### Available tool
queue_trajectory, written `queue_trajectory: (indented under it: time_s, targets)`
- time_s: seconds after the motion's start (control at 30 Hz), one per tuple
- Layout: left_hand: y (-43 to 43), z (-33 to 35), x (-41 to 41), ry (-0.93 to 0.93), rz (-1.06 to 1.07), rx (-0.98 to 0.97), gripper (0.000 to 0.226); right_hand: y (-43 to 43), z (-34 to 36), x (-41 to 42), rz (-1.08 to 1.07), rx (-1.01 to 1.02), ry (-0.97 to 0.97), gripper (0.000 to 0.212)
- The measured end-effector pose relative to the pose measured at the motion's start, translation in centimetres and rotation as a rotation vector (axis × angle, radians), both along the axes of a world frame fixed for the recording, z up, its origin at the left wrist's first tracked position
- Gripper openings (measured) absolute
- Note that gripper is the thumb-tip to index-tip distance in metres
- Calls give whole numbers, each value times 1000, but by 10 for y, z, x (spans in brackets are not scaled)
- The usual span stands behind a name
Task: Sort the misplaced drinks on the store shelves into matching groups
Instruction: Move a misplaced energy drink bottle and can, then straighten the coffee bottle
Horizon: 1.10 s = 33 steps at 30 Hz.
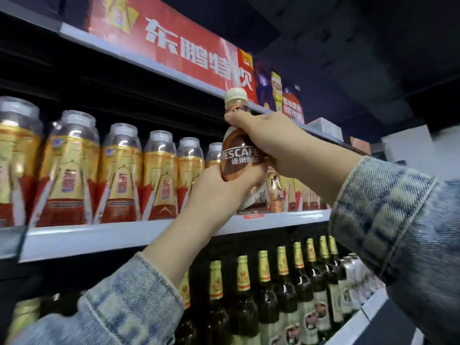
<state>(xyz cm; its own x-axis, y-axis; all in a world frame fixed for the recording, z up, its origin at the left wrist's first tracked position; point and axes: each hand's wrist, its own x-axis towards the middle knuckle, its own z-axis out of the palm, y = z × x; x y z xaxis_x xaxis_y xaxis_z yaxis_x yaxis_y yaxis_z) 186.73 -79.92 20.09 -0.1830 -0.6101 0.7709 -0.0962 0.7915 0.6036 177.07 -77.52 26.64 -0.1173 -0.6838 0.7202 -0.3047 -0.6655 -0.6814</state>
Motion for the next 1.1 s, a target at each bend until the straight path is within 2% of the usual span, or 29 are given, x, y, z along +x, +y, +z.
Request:
queue_trajectory:
  time_s: [0.37, 0.57, 0.73, 0.87, 1.1]
  targets:
    - [-71, -9, -201, 98, 70, 26, 16, -77, -8, -195, 54, -61, 7, 28]
    - [-97, -8, -318, 146, 55, 70, 27, -113, -1, -309, 47, 4, 59, 26]
    - [-131, -4, -403, 134, 71, 74, 17, -148, 4, -397, 63, 63, 62, 25]
    - [-168, -7, -467, 105, 36, 77, 14, -183, 1, -467, -3, 107, 122, 29]
    - [-256, -20, -571, -5, 23, 48, 23, -263, -16, -582, -58, 71, 91, 27]
